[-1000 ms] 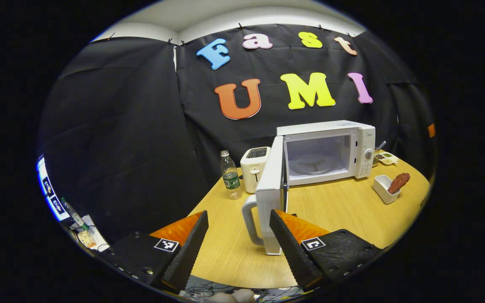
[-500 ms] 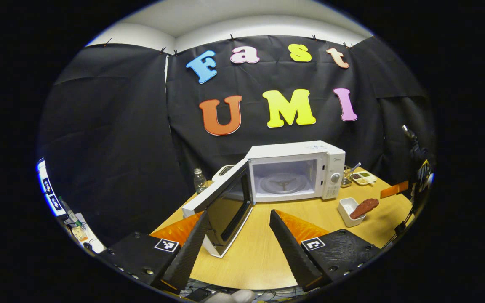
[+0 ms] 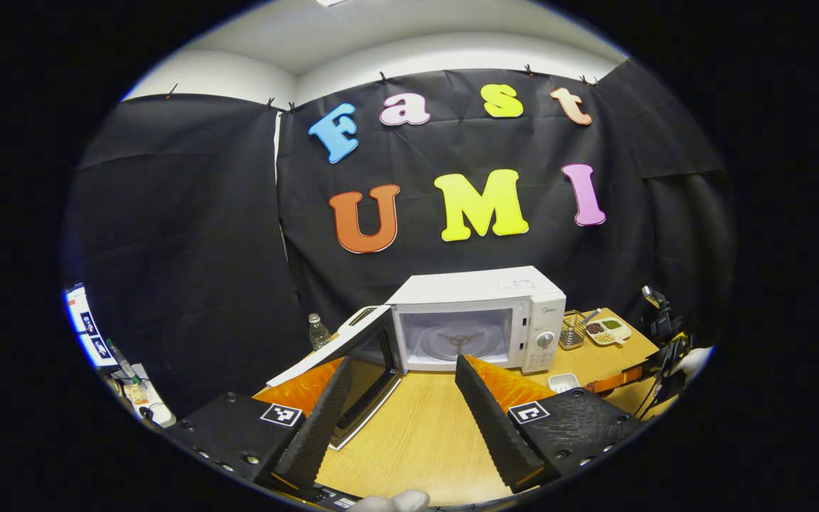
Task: Open the microwave oven with the left hand, put the food in, and close the microwave oven.
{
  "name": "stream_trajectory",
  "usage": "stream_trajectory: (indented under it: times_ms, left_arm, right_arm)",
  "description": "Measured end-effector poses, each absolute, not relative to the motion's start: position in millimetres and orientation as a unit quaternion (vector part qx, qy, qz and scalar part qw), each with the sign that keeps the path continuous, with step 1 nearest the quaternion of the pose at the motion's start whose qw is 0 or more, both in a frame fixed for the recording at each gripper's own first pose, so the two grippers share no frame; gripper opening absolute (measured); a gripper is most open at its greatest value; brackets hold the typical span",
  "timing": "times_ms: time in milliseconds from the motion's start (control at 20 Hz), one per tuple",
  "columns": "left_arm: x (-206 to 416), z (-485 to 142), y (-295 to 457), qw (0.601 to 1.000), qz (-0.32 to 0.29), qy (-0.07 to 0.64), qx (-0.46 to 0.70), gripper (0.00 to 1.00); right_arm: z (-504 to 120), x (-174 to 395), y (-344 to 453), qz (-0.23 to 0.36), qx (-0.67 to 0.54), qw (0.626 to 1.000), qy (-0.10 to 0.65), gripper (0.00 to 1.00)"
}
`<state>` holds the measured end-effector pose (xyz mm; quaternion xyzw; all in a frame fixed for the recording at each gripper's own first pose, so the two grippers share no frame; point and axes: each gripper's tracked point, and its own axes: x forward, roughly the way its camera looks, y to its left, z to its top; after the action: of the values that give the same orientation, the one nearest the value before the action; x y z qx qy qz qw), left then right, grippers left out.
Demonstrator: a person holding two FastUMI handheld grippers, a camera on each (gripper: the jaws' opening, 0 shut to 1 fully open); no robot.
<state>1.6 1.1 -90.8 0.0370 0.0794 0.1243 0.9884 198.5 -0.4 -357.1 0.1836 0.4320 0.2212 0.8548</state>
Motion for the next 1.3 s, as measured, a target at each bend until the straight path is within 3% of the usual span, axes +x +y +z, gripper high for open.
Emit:
stream_trajectory:
  times_ms: [50,150,250,300,350,400,450,500,550,600,1050,1300]
  left_arm:
    - [2.5,-91.6,-1.7,0.988,0.128,0.08,0.04,0.9]
    - [0.9,-92.9,-6.2,0.986,0.134,0.087,0.039,0.9]
    - [-0.4,-94.9,-8.1,0.985,0.141,0.092,0.037,0.9]
    - [-1.5,-95.4,-8.8,0.985,0.143,0.092,0.037,0.9]
    - [-2.3,-96.4,-7.9,0.984,0.145,0.093,0.038,0.9]
    - [-1.8,-97.0,-6.5,0.984,0.146,0.094,0.038,0.9]
    - [-1.5,-96.1,-5.0,0.984,0.146,0.093,0.037,0.9]
    - [-1.1,-96.8,-3.0,0.984,0.145,0.093,0.035,0.9]
    - [-1.3,-97.1,-0.6,0.985,0.143,0.091,0.033,0.9]
    - [-1.7,-97.7,1.9,0.986,0.139,0.09,0.029,0.9]
    - [-4.0,-98.3,56.9,0.994,0.073,0.084,0.022,0.9]
    - [-10.3,-108.7,106.8,0.994,0.043,0.099,0.022,0.9]
  right_arm:
    - [-358.3,198.7,2.2,0.229,0.203,0.844,0.441,0.32]
    - [-356.9,196.8,5.6,0.237,0.241,0.825,0.452,0.19]
    - [-356.9,197.5,6.3,0.24,0.252,0.817,0.459,0.1]
    - [-354.7,196.7,7.5,0.247,0.253,0.816,0.457,0.21]
    - [-352.6,198.2,7.9,0.253,0.249,0.818,0.453,0.19]
    - [-352.1,199.4,7.3,0.251,0.243,0.821,0.451,0.09]
    - [-349.0,200.1,6.4,0.25,0.234,0.826,0.448,0.17]
    - [-344.0,199.1,5.1,0.249,0.221,0.833,0.442,0.17]
    - [-337.4,199.2,4.6,0.249,0.208,0.84,0.434,0.07]
    - [-329.3,197.9,5.9,0.25,0.196,0.847,0.427,0.16]
    - [-221.6,200.9,85.4,0.222,0.243,0.89,0.314,0.16]
    - [-212.6,236.6,171.9,0.176,0.329,0.895,0.244,0.16]
